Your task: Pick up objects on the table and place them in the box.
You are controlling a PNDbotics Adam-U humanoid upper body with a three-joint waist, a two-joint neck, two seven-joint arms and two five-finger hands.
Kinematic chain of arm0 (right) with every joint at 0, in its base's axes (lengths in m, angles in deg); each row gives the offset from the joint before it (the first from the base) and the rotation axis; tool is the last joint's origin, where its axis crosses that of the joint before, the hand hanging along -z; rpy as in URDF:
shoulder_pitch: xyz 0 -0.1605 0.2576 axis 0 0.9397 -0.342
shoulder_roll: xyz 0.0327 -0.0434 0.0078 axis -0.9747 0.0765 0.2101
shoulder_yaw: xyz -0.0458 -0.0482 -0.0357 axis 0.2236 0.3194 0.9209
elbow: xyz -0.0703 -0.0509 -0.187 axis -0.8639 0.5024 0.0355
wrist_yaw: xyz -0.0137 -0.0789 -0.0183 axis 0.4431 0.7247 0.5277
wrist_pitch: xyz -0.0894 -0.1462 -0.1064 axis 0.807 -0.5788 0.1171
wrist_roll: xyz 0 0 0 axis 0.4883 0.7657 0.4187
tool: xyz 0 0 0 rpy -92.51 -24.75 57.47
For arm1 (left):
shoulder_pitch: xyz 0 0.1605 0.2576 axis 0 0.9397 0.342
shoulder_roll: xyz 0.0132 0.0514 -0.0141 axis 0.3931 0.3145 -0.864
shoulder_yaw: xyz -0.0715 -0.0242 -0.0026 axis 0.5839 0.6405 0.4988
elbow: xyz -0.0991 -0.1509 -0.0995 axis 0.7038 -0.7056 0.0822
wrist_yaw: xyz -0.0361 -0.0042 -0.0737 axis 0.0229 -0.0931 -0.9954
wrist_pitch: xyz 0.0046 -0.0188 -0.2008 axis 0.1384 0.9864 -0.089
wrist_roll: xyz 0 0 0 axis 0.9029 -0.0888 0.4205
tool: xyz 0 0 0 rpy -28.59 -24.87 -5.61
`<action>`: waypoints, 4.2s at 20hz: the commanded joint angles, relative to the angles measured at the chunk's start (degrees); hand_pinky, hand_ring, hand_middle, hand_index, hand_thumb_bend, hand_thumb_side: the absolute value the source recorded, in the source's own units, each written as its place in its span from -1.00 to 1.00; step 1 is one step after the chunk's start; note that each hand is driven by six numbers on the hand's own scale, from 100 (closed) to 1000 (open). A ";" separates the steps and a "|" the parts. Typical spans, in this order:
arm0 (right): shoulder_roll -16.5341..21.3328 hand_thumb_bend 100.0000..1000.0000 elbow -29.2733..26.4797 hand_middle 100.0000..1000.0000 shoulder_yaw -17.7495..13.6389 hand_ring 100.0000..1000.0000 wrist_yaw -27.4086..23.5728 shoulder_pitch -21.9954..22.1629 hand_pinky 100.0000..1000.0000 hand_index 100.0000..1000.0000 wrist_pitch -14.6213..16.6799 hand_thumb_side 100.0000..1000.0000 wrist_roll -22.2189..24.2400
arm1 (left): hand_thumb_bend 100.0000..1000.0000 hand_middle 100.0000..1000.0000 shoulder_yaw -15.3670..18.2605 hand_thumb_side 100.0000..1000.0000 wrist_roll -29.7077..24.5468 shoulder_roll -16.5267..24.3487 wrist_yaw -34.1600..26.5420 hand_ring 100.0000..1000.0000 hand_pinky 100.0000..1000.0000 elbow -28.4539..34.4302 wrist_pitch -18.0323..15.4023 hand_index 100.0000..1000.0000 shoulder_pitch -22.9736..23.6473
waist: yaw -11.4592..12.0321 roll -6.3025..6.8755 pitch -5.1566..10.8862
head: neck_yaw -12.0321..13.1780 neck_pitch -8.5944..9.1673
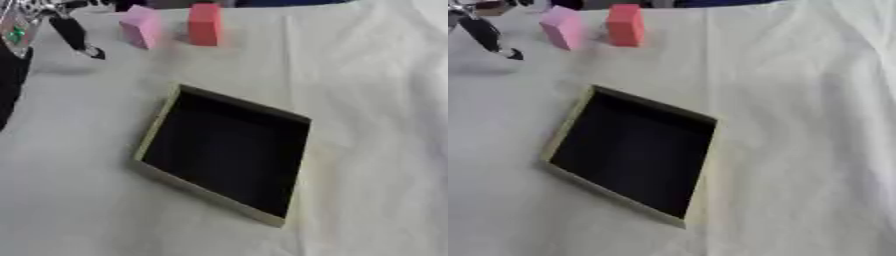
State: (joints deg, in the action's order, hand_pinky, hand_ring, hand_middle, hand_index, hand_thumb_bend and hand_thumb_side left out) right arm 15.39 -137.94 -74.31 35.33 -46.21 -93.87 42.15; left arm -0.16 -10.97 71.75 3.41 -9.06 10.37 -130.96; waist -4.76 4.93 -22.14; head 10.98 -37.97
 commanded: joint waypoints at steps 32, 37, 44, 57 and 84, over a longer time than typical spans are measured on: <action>1.38 -1.00 -0.57 0.38 -0.57 0.60 -3.06 -4.41 0.61 0.44 0.38 0.15 -0.77 | -0.11 0.82 2.92 -1.00 6.95 4.90 -2.59 0.79 0.70 0.00 0.76 0.89 -3.05 | -3.92 0.73 -3.41 | 4.46 6.27; 1.55 -1.00 -0.49 0.37 -0.64 0.60 -3.48 -4.68 0.61 0.44 0.33 0.15 -0.87 | -0.12 0.82 2.88 -1.00 5.36 4.62 -3.32 0.75 0.64 -0.85 0.93 0.88 -2.96 | -4.39 0.86 -3.98 | 4.74 6.86; 1.73 -1.00 -0.34 0.36 -0.75 0.59 -4.03 -4.87 0.61 0.44 0.39 0.15 -0.95 | -0.18 0.73 3.21 -1.00 5.82 4.46 -4.04 0.64 0.60 -1.26 1.72 0.86 -2.69 | -4.80 0.96 -4.57 | 5.13 7.44; 1.65 -1.00 -0.28 0.34 -0.91 0.58 -4.39 -4.19 0.61 0.43 0.55 0.16 -0.84 | -0.04 0.77 3.50 -1.00 12.72 4.39 -3.07 0.71 0.63 0.68 1.89 0.94 -3.93 | -4.27 0.93 -4.10 | 5.73 6.71; 1.30 -1.00 -0.60 0.31 -1.44 0.57 -7.57 -4.69 0.60 0.42 1.14 0.16 -1.61 | -0.02 0.90 2.79 -1.00 7.15 3.25 -0.42 0.74 0.65 -1.78 1.37 0.91 -2.95 | -6.72 1.78 -6.09 | 7.60 10.07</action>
State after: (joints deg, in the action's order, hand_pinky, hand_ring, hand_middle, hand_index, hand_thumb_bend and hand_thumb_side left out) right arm 15.40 -137.63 -74.99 28.23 -50.23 -92.77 40.78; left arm 2.60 -2.91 73.95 3.01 -11.11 11.87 -133.46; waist -11.37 6.99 -29.33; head 18.26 -28.71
